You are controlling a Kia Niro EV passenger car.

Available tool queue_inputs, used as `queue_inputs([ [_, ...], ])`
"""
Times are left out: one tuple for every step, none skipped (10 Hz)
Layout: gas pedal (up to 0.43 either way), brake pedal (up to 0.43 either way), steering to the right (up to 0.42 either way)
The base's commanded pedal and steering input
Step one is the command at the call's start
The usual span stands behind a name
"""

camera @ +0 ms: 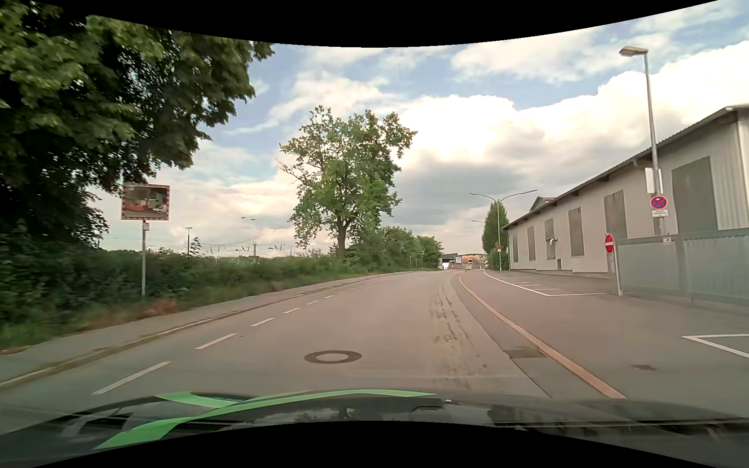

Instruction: Follow the waypoints while adhering to traffic rules and regulations

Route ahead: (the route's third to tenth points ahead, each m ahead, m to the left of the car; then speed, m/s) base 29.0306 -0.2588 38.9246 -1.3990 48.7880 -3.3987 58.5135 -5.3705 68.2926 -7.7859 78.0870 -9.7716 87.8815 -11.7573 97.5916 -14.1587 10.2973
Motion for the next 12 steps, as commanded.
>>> queue_inputs([
  [0.209, 0.000, 0.024],
  [0.209, 0.000, 0.024],
  [0.209, 0.000, 0.025],
  [0.209, 0.000, 0.024],
  [0.209, 0.000, 0.024],
  [0.228, 0.000, 0.024],
  [0.228, 0.000, 0.022],
  [0.228, 0.000, 0.022],
  [0.228, 0.000, 0.022],
  [0.228, 0.000, 0.022],
  [0.228, 0.000, 0.023],
  [0.228, 0.000, 0.024],
])
